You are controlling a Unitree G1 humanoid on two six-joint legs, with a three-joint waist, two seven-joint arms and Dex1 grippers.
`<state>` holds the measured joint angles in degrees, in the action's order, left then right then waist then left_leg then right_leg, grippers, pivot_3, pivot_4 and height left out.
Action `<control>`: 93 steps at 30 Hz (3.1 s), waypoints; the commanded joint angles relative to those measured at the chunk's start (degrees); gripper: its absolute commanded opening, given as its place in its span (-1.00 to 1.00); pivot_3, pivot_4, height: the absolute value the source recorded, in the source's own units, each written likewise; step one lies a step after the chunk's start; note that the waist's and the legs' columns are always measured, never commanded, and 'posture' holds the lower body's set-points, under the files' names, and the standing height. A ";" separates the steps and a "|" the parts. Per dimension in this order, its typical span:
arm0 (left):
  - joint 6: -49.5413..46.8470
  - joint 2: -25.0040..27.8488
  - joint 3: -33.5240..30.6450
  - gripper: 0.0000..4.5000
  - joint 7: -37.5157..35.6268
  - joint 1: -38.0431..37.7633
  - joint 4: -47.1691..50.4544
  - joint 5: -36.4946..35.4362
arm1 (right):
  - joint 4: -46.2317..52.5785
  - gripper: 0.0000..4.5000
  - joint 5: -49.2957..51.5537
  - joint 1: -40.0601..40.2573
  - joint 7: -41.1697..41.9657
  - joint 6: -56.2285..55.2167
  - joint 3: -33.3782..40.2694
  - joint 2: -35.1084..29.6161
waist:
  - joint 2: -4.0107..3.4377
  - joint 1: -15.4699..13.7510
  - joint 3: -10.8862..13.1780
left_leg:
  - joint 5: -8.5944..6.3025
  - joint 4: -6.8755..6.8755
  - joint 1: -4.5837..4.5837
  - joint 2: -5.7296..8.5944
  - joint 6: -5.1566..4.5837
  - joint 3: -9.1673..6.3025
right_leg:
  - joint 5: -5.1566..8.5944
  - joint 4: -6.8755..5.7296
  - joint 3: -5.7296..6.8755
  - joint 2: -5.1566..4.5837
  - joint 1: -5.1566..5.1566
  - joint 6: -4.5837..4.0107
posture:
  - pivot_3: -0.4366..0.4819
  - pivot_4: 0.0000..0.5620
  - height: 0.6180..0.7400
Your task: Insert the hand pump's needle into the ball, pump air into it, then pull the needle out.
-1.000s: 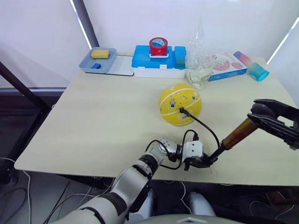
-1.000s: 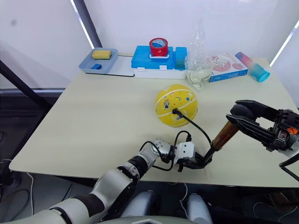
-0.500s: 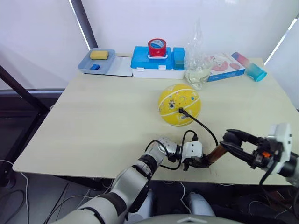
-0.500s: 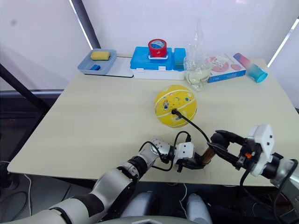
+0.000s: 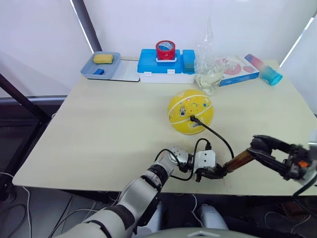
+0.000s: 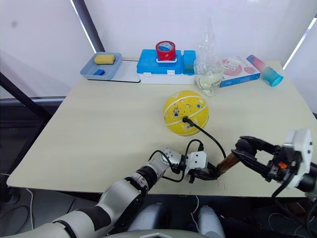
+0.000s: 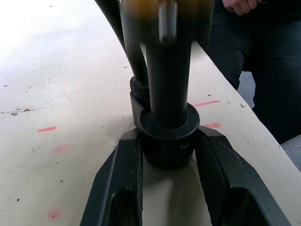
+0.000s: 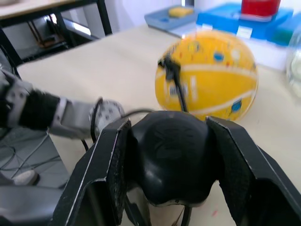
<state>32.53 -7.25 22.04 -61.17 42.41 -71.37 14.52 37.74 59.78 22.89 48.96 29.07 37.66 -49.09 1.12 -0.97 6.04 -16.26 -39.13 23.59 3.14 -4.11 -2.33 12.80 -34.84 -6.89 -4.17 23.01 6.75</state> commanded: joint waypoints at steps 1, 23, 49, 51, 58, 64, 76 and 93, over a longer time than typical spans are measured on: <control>-0.55 0.17 1.54 -0.51 -1.31 -1.14 -1.75 2.02 | -0.04 -0.10 6.54 -2.98 -2.77 1.62 10.25 -2.44 | 0.02 -0.01 0.01 | 0.00 0.00 0.04 0.00 0.00 0.04 | 0.00 -0.01 -0.06 0.00 0.05 0.01 | -0.05 -0.47 0.95; -0.71 -0.42 1.54 -0.51 -0.88 -1.56 -1.82 2.19 | -2.68 -0.10 -16.17 2.51 -0.09 -3.99 -12.76 4.27 | 0.96 -0.01 -0.40 | -0.15 -0.11 0.06 -0.04 -0.25 0.94 | -0.07 -0.14 -1.18 0.13 0.43 0.45 | -0.05 -0.47 0.95; -0.62 -0.33 1.73 -0.51 -1.53 -1.10 -1.91 2.15 | 0.77 -0.10 15.45 -10.81 -10.72 3.99 15.73 -5.52 | 0.16 0.10 -0.21 | -0.04 -0.16 0.17 -0.06 -0.06 0.27 | -0.10 -0.06 -0.55 0.09 0.15 0.40 | -0.05 -0.47 0.95; -0.60 -0.33 1.73 -0.51 -1.51 -1.11 -1.91 2.15 | 1.34 -0.10 16.09 -10.36 -10.75 5.54 15.86 -6.14 | 0.19 0.05 -0.20 | -0.04 -0.16 0.21 -0.06 -0.08 0.41 | -0.11 -0.06 -0.71 0.09 0.23 0.41 | -0.05 -0.47 0.95; -0.71 -0.32 1.65 -0.51 -1.52 -0.95 -1.93 2.13 | 3.21 -0.10 7.35 -3.22 -6.68 8.82 7.54 -5.08 | 0.57 0.19 -0.24 | -0.03 -0.16 0.20 -0.04 -0.21 1.13 | -0.26 -0.12 -1.60 0.17 0.52 0.68 | -0.05 -0.47 0.95; -0.68 -0.25 1.67 -0.51 -1.56 -1.13 -1.82 2.14 | 0.67 -0.10 -5.36 -0.75 -4.12 3.27 -6.17 -0.26 | 1.08 0.24 -0.28 | 0.02 -0.19 0.16 0.02 -0.37 1.92 | -0.48 -0.04 -2.87 0.34 0.54 1.12 | -0.05 -0.47 0.95; -0.76 0.05 1.52 -0.51 -1.52 -1.10 -1.77 2.20 | -0.09 -0.10 -10.97 -1.93 -2.85 -2.73 -9.97 4.53 | 1.04 0.09 -0.30 | 0.00 -0.27 0.14 0.03 -0.44 2.13 | -0.56 -0.03 -3.16 0.44 0.62 1.25 | -0.05 -0.47 0.95; -0.65 -0.16 1.63 -0.51 -1.77 -0.78 -1.86 2.28 | 0.66 -0.10 18.62 -7.56 -8.62 10.18 19.04 -8.13 | 1.25 0.31 -0.08 | 0.02 -0.27 0.30 0.06 -0.62 2.42 | -0.53 0.11 -4.25 0.68 0.57 1.60 | -0.05 -0.47 0.95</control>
<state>32.35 -7.44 21.98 -61.34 42.41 -71.47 14.65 39.38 76.62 17.14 42.63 40.22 51.28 -56.26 2.37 -0.66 5.97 -16.24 -39.40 23.90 3.21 -4.75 0.12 12.27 -34.71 -11.23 -3.48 23.58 8.37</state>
